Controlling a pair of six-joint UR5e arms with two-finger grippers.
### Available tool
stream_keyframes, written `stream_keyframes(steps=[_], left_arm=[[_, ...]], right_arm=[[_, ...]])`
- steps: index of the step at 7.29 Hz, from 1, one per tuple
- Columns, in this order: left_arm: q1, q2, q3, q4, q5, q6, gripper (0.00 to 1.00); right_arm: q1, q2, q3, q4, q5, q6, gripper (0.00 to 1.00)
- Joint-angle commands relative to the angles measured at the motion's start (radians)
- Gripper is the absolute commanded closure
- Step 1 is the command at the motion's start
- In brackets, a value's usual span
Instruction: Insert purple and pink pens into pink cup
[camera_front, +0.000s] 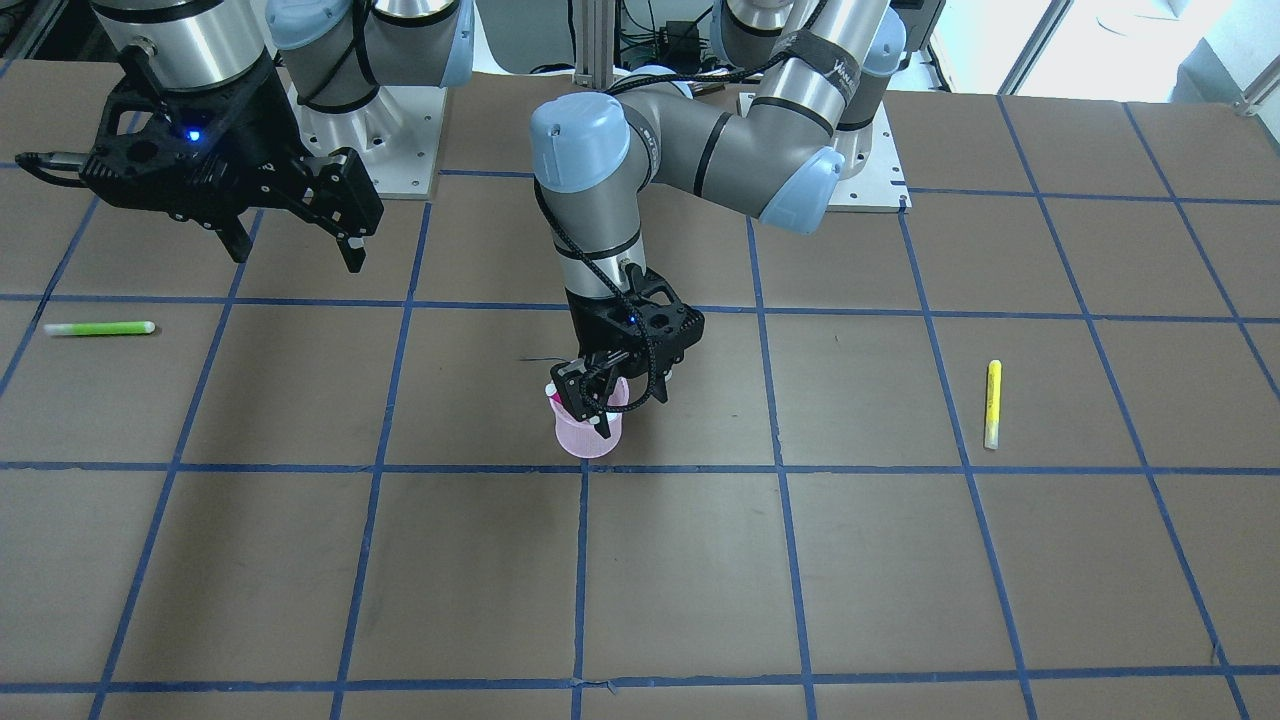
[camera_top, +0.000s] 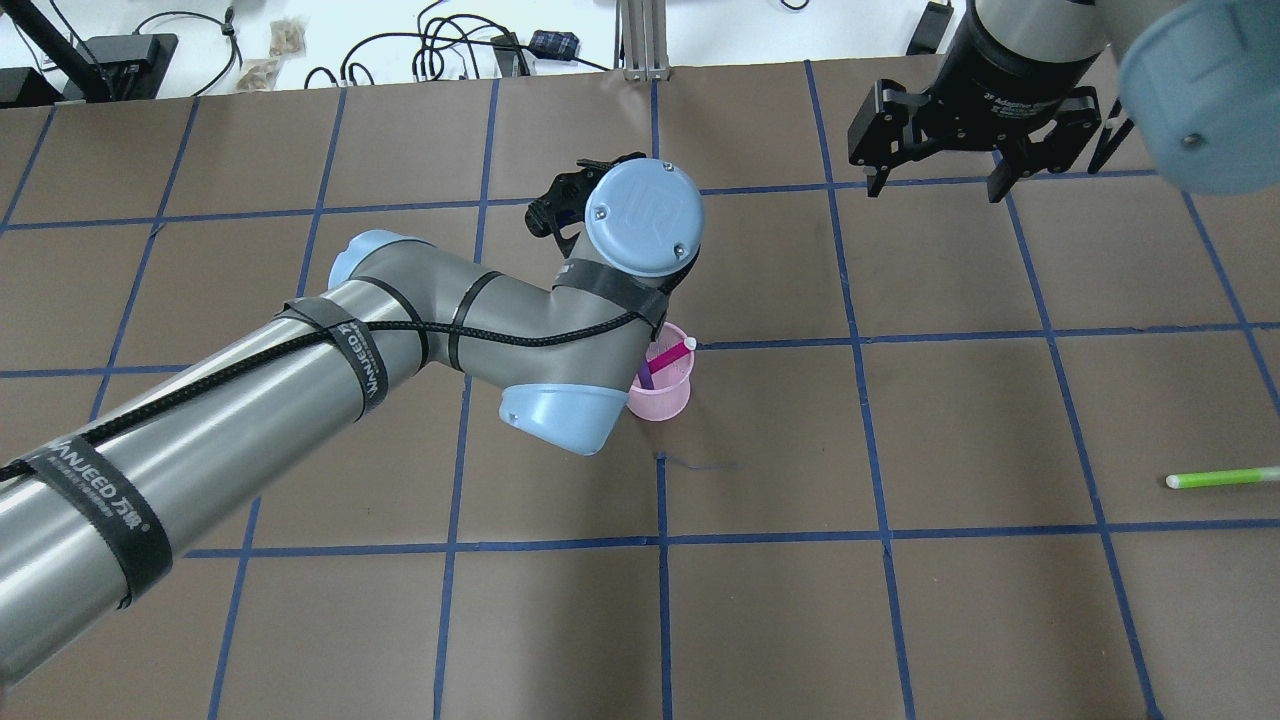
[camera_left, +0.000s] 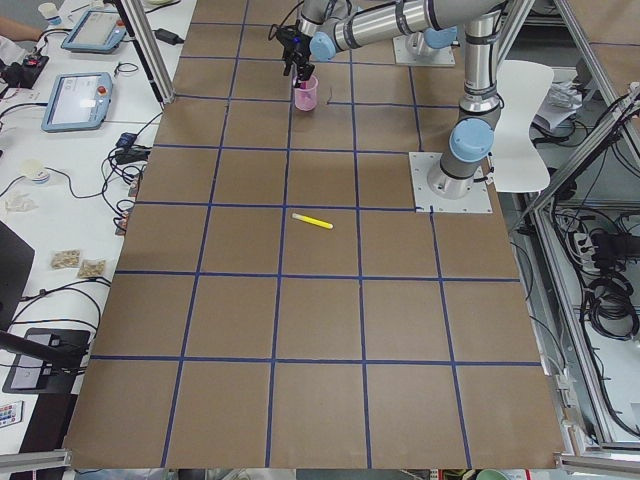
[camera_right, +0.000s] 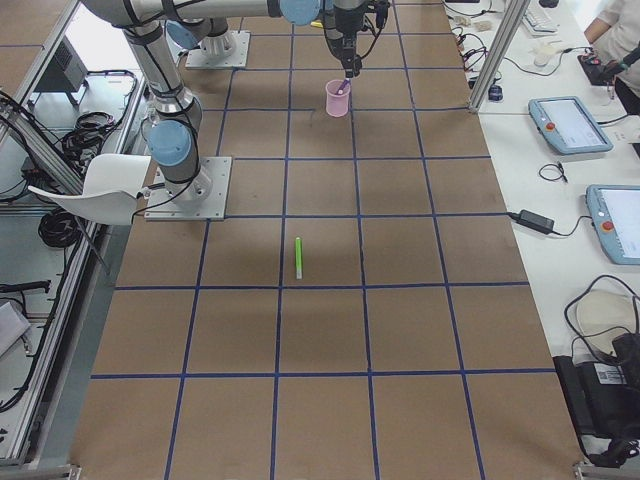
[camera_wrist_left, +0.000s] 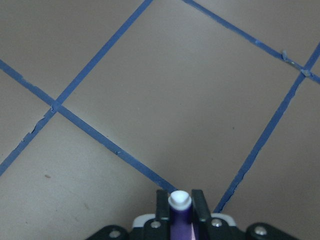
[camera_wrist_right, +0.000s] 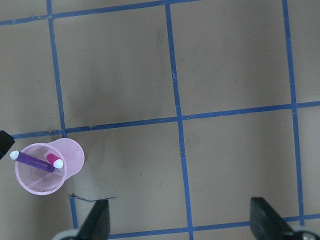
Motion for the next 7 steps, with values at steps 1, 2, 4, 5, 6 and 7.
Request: stream_keyframes(steps=[1,2,4,5,6,7], left_arm=[[0.018,0.037,0.014,-0.013,-0.011,0.135,0.0],[0.051,0.05,0.031,-0.016,-0.078,0.33,0.0],[0.198,0.091,0.125,-0.242,-0.259,0.585,0.0],[0.251,0.109,0.179,-0.324,-0.299,0.833,0.0],[0.298,0.128,0.212,-0.42,-0.33,0.898,0.0],[0.384,0.137,0.201,-0.444,-0.344,0.906,0.0]], right_arm=[[0.0,0.002,0.0,0.0,0.0,0.0,0.0],[0.002,0.002,0.0,0.0,0.0,0.0,0.0],[0.002,0.002,0.0,0.0,0.0,-0.002,0.0],[0.002,0.002,0.0,0.0,0.002,-0.002,0.0],[0.002,0.002,-0.002,0.0,0.002,-0.002,0.0],[0.002,0.002,-0.002,0.0,0.002,-0.002,0.0]])
